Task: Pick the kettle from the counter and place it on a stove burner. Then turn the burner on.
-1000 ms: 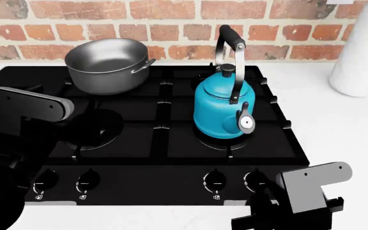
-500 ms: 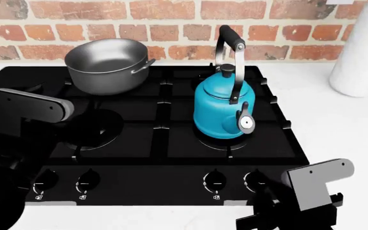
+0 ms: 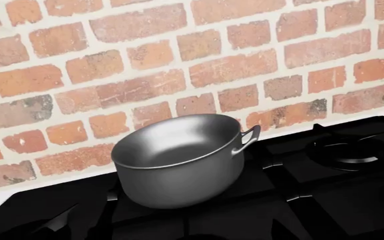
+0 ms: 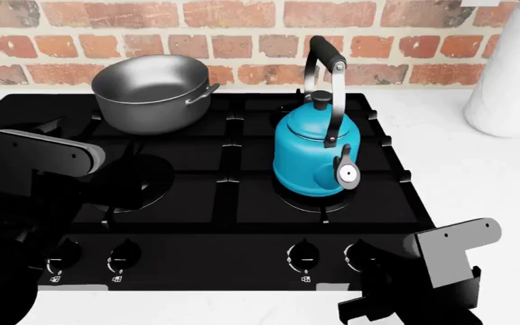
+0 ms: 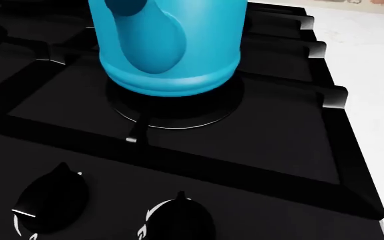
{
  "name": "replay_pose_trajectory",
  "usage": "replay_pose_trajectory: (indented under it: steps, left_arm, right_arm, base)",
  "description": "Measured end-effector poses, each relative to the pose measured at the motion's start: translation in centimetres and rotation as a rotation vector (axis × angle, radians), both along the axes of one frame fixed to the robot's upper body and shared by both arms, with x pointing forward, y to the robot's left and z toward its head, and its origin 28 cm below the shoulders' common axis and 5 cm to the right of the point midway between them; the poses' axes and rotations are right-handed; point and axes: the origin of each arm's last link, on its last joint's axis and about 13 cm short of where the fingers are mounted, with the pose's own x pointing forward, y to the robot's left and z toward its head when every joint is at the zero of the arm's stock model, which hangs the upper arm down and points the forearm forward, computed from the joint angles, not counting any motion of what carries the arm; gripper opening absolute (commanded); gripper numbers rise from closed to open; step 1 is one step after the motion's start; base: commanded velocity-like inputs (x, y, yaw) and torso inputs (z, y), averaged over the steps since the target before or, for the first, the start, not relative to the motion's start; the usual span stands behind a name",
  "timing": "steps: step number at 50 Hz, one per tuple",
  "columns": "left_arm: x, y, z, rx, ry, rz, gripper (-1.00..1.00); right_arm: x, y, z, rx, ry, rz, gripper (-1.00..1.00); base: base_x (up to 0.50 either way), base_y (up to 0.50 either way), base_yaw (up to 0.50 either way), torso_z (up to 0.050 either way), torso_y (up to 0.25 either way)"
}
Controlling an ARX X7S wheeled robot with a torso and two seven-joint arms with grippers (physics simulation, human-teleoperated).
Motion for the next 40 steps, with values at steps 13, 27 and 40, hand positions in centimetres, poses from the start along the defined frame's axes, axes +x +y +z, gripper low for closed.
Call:
replay_pose_trajectory:
  steps: [13,27,40]
  left_arm:
    - [0.0,0.0,-0.1,-0.002,-0.001,0.001,1.0]
    - [0.0,0.0,-0.2,-0.006,0.0,0.005,1.0]
    - [0.1,0.0,-0.5,-0.011,0.002,0.007,1.0]
  right_arm:
    - [0.1,-0.8,-0.2,-0.022,-0.018,0.047,-1.0]
    - [0.5,-1.5,-0.2,-0.058,-0.033,0.103,-1.0]
    - [1.3,-2.0,-0.3,-0.074,-0.043,0.149,-1.0]
  base:
    - [0.0,0.0,0.0,0.0,0.0]
    - [0.0,0.0,0.0,0.0,0.0]
    - [0.01,0.0,0.0,0.0,0.0]
